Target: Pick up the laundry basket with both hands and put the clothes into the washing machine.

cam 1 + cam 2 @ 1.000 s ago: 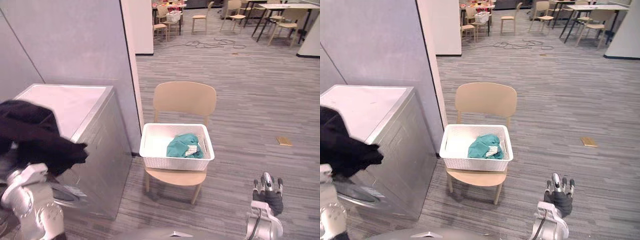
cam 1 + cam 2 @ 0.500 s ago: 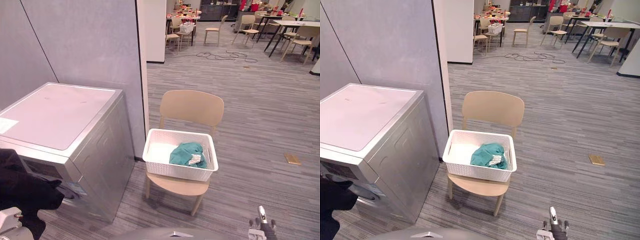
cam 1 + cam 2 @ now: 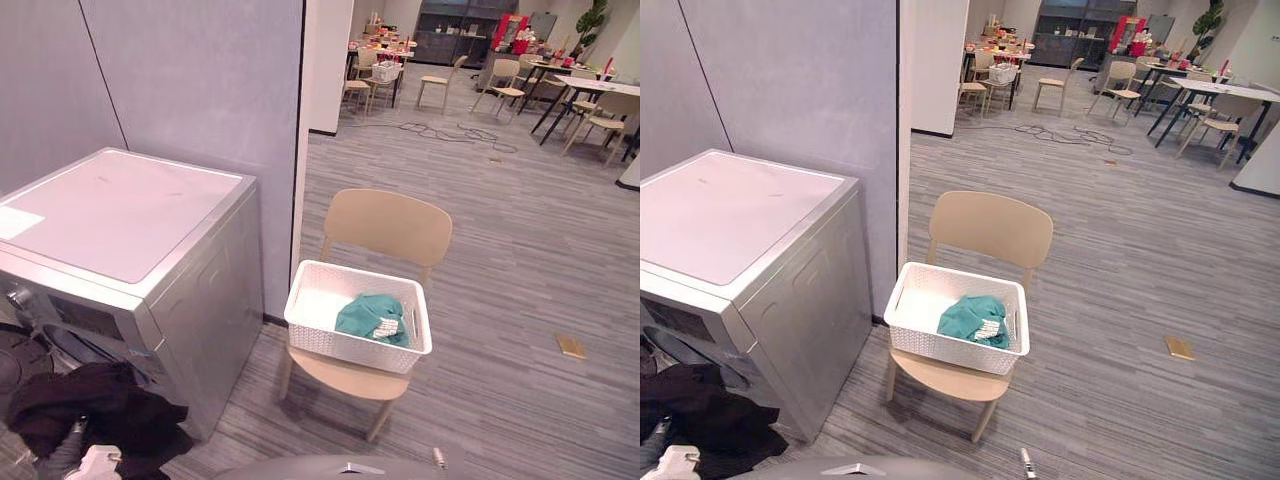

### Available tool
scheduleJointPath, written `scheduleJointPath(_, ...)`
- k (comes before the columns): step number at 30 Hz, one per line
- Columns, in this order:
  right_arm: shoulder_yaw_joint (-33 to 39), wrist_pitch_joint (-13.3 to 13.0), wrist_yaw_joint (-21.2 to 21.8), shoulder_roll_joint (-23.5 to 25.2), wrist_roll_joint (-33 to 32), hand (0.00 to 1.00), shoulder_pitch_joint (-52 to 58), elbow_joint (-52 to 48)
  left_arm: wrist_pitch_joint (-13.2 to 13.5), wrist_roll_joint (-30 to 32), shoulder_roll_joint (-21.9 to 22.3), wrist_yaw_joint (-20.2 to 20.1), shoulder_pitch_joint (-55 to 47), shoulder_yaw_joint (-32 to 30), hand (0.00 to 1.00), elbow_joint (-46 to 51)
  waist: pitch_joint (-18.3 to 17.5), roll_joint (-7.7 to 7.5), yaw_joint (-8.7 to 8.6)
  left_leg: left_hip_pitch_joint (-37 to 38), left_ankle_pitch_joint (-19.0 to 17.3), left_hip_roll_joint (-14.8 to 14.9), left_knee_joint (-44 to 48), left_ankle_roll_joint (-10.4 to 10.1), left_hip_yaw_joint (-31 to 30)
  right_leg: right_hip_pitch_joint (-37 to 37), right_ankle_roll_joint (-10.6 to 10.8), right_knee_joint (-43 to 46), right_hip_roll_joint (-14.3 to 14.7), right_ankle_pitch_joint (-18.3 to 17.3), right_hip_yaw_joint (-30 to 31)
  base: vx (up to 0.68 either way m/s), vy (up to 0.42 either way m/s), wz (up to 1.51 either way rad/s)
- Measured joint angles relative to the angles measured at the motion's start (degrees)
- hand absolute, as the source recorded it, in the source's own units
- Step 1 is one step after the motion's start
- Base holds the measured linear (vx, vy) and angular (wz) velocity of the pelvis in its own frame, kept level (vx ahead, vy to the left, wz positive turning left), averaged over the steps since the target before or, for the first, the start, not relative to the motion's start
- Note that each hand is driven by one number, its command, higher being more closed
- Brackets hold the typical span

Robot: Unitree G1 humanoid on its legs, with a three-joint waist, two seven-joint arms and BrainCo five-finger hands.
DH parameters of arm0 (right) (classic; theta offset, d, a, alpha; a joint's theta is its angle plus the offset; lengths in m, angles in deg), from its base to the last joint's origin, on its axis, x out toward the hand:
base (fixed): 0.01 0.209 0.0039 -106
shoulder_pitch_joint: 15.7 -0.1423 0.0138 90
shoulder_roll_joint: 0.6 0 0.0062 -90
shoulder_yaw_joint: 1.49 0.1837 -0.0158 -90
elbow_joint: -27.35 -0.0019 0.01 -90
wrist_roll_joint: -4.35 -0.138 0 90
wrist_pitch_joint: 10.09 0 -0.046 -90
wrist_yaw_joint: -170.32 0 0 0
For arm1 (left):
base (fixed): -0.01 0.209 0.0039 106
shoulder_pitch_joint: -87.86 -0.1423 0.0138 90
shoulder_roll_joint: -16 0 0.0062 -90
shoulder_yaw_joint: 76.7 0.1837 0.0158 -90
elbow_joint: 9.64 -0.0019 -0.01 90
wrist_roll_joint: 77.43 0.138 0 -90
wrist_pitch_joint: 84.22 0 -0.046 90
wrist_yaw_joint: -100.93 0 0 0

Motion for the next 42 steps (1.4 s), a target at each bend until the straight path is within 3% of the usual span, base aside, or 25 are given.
scheduleJointPath(6, -5.83, -0.66, -0.34, -3.3, 8.37, 0.0, -8.27, 1.33, -0.11, -0.38, -1.21, -2.09, 5.69, 10.89, 1.0, 0.05, 6.6, 1.48, -0.24, -8.65, 5.67, -2.44, -2.79, -0.01, -5.49, -10.29, -0.44, 11.19, -4.1, -3.52, -5.78, -0.13, -0.037, 0.63)
scheduleJointPath(8, -6.01, -1.35, -0.6, -3.9, 10.49, 0.0, -10.93, 2.82, -0.25, -0.7, -1.34, -2.78, 7.64, 14.22, 1.0, 0.08, 7.57, 1.72, -0.26, -10.18, 3.23, -1.85, -6.63, 2.43, -2.85, -10.63, -1.13, 11.7, -6.28, -3.46, -10.23, -0.12, -0.025, 1.24)
scheduleJointPath(9, -6.12, -1.33, -0.74, -3.99, 11.04, 0.0, -11.81, 3.74, -0.32, -0.68, -1.65, -3.01, 8.69, 15.47, 1.0, 0.18, 8.85, 0.42, -0.3, -11.4, 2.39, -1.59, -3.85, 3.16, 0.11, -10.13, -1.67, 11.2, -8.2, -2.9, -12.57, -0.08, 0.046, 1.14)
scheduleJointPath(10, -6.48, -1.47, -0.73, -4.07, 12.27, 0.0, -12.68, 3.78, -0.53, -0.68, -1.88, -3.09, 9.84, 16.96, 1.0, 0.43, 10.13, 1.02, -0.05, -13.15, 2.02, -1.17, 2.5, 3.68, 3.18, -9.13, -1.82, 11.28, -9.91, -2.74, -14.84, -0.06, 0.043, 1.22)
scheduleJointPath(12, -6.43, -1.7, -0.77, -4.33, 12.96, 0.0, -12.83, 4.07, -0.76, -0.66, -1.49, -3.39, 9.71, 19.06, 1.0, 0.87, 10.87, 1.3, -0.42, -13.33, -0.34, 3.98, 13.47, 3.66, 7.95, -5.19, -1.34, 10.28, -11.21, -1.97, -19.66, -0.06, 0.026, 1.1)
scheduleJointPath(15, -2.94, -1.54, -1.35, -4.29, 12.17, 0.0, -12.25, 5.25, -0.83, -0.67, -1.47, -3.42, 9.74, 19.36, 1.0, 2.19, 10.03, 2.62, -0.61, -8.52, -1.48, 15.57, 16.5, 3.4, 12.45, -0.31, 0.37, 9.98, -11.52, -0.95, -24.21, 0.04, 0.197, 0.85)
scheduleJointPath(16, -1.6, -1.55, -2.03, -4.26, 11.98, 0.0, -11.91, 5.25, -0.83, -0.69, -1.47, -3.41, 9.97, 19.54, 1.0, 2.19, 9.82, 2.95, -0.64, -7.51, -0.85, 18.35, 15.79, 3.54, 13.69, 0.58, 1.44, 10.16, -12.29, -0.34, -25.29, 0.14, 0.375, 0.77)
scheduleJointPath(17, 0.44, -1.53, -2.66, -4.31, 11.8, 0.0, -11.42, 5.2, -0.87, -0.69, -1.45, -3.4, 10.05, 20.08, 1.0, 2.17, 9.28, 3.65, -0.62, -5.79, 3.34, 20.51, 12.38, 5.05, 15.59, 1.45, 3.63, 10.43, -13.34, 0.92, -26.27, 0.12, 0.326, 0.66)
scheduleJointPath(18, 1.54, -1.53, -3.01, -4.31, 11.52, 0.0, -11.38, 5.37, -0.91, -0.71, -1.45, -3.33, 10.16, 20.13, 1.0, 2.16, 8.86, 4.14, -0.5, -4.67, 2.11, 19.48, 11.14, 0.31, 14.7, 1.78, 4.74, 10.43, -14.34, 1.68, -26.45, 0.16, 0.465, 0.68)
scheduleJointPath(19, 3.88, -1.44, -3.19, -3.86, 11.44, 0.0, -11.77, 6.72, -0.91, -0.76, -1.33, -3.17, 10.64, 19.92, 1.0, 1.84, 8.51, 2.58, -0.64, -5.52, -0.47, 16.6, 11.67, -3.36, 14.76, 1.97, 4.84, 8.94, -16.09, 3.89, -26.87, 0.13, 0.457, 0.67)
scheduleJointPath(20, 4.87, -1.36, -3.18, -3.06, 12.18, 0.0, -12.32, 8.8, -0.83, -0.76, -1.35, -3.08, 10.82, 19.45, 1.0, 1.61, 8.0, 1.86, -0.6, -7.82, -1.81, 14.63, 13.08, -5.01, 13.2, 2.77, 3.56, 4.6, -15.42, 5.66, -26.48, 0.14, 0.515, 0.73)
scheduleJointPath(22, 5.45, -0.61, -3.18, -2.81, 15.6, 0.0, -12.99, 11.6, -0.79, -0.75, -1.56, -3.08, 11.59, 19.53, 1.0, 0.11, 7.58, 1.14, -0.45, -10.45, -5.74, 12.98, 16.5, -6.57, 10.36, 5.8, 4.08, -1.58, -13.72, 9.86, -26.56, 0.08, 0.339, 0.66)
scheduleJointPath(26, 5.35, 0.59, -3.14, -4.22, 21.72, 0.0, -15.89, 14.88, -0.78, -0.67, -2.49, -3.32, 11.31, 21.02, 1.0, -1.01, 7.35, 2.1, 1.08, -14.68, -11.85, 11.41, 25.21, -4.49, 8.66, 6.91, 3.12, -3.43, -15.01, 16.54, -26.71, 0.04, 0.322, 0.23)
scheduleJointPath(27, 5.2, 1.05, -3.12, -4.22, 21.71, 0.0, -16.93, 15.52, -0.79, -0.63, -3.37, -3.41, 11.54, 22.24, 1.0, -1.01, 6.98, 1.42, 1.11, -16.06, -12.68, 9.54, 25.95, -3.47, 7.9, 6.71, 1.71, -3.13, -16.45, 17.86, -26.86, -0.01, 0.295, 0.55)
scheduleJointPath(29, 5.17, 1.14, -3.07, -4.68, 21.62, 0.0, -17.67, 15.98, -0.81, -0.47, -3.63, -3.58, 11.34, 25.11, 1.0, -1.02, 6.98, 2.07, 1.24, -16.4, -13.31, 6.07, 25.66, -2.11, 7.07, 6.9, -2.98, -1.11, -19.67, 21.33, -26.95, 0.01, 0.287, 0.64)
scheduleJointPath(30, 4.79, 1.11, -3.08, -5.11, 21.44, 0.0, -17.04, 14.04, -0.89, 0.56, -3.16, -3.63, 11.09, 27.36, 1.0, -1.02, 6.78, 3.54, 0.77, -15.95, -13.55, 4.17, 25.5, -0.82, 5.48, 6.48, -8.74, 1.93, -21.21, 25.55, -24.6, 0.05, 0.274, 0.88)
scheduleJointPath(31, 4.28, 0.91, -2.96, -5.51, 21.39, 0.0, -16.03, 11.85, -0.83, 1.21, -2.37, -3.7, 11.3, 29.3, 1.0, -1.02, 6.78, 4.99, 0.34, -14.69, -14.07, 3.48, 24.93, 0.41, 3.3, 4.94, -12.4, 6.49, -20.87, 25.75, -17.26, 0.09, 0.288, 0.97)
scheduleJointPath(33, 3.94, 0.68, -2.62, -3.12, 20.69, 0.0, -15.93, 10.03, -0.62, 1.54, -3.04, -3.93, 11.5, 30.07, 1.0, -0.98, 7.03, 4.42, 0.03, -11.25, -12.98, 2.26, 21.04, 2.25, 1.45, -1.0, -7.98, 17.32, -14.2, 8.79, -2.25, 0.11, 0.166, 0.72)
scheduleJointPath(34, 3.31, 0.34, -2.31, -1.88, 20.23, 0.0, -15.91, 9.43, -0.5, 1.72, -3.08, -4.02, 11.5, 30.32, 1.0, -0.94, 6.95, 2.94, -0.89, -9.26, -11.95, 1.73, 18.0, 2.94, 0.26, -5.48, -5.76, 24.0, -8.36, 0.92, 2.53, 0.09, 0.047, 0.57)
scheduleJointPath(36, 2.73, -0.24, -1.59, -1.4, 18.75, 0.0, -15.76, 9.35, -0.56, 2.73, -3.04, -4.25, 11.48, 32.23, 1.0, -1.11, 7.46, 1.06, -1.11, -6.76, -11.88, 1.36, 14.93, 2.76, 0.32, -11.68, -5.5, 28.44, -1.71, -6.12, 1.17, 0.06, -0.045, 0.42)
scheduleJointPath(38, 3.2, -0.5, -1.68, -1.26, 18.22, 0.0, -15.2, 9.0, -0.94, 2.74, -2.7, -5.23, 11.53, 34.97, 1.0, -1.68, 7.46, -0.73, -2.24, -4.93, -11.88, 0.14, 12.93, 2.52, 0.65, -15.55, -3.8, 19.08, 2.26, -8.7, -1.4, 0.11, -0.138, 0.56)
scheduleJointPath(39, 3.71, -0.49, -1.77, -0.73, 18.18, 0.0, -14.72, 9.26, -1.08, 2.79, -2.61, -5.65, 11.56, 35.34, 1.0, -1.86, 7.41, -1.6, -2.76, -4.42, -11.73, -0.72, 12.37, 2.18, 0.37, -15.77, -6.11, 15.7, 2.81, -5.81, -1.08, 0.2, -0.14, 0.96)
scheduleJointPath(40, 6.07, -0.26, -1.9, -0.8, 18.17, 0.0, -12.71, 9.67, -2.13, 3.16, -2.01, -5.83, 11.56, 36.72, 1.0, -2.2, 6.43, -1.07, -4.31, -4.75, -11.63, 1.16, 13.97, 0.7, 1.11, -14.6, -4.6, 14.32, 4.11, -6.07, -2.53, 0.25, -0.101, 0.36)
scheduleJointPath(41, 7.16, -0.34, -2.11, -1.37, 18.18, 0.0, -12.57, 9.77, -2.22, 4.03, -1.95, -5.93, 11.65, 37.3, 1.0, -1.95, 6.35, 0.78, -3.13, -3.9, -11.0, 3.24, 12.57, -0.34, 2.78, -14.23, -4.96, 13.43, 5.18, -5.71, -2.49, 0.29, -0.105, 0.03)
scheduleJointPath(42, 7.39, -0.16, -2.18, -1.49, 18.18, 0.0, -12.36, 9.74, -2.27, 4.42, -1.97, -5.88, 11.92, 37.13, 1.0, -1.96, 6.34, 1.16, -3.44, -3.09, -10.74, 3.48, 11.05, -0.78, 2.88, -13.91, -6.02, 12.7, 5.92, -5.14, -2.25, 0.31, -0.122, -0.39)
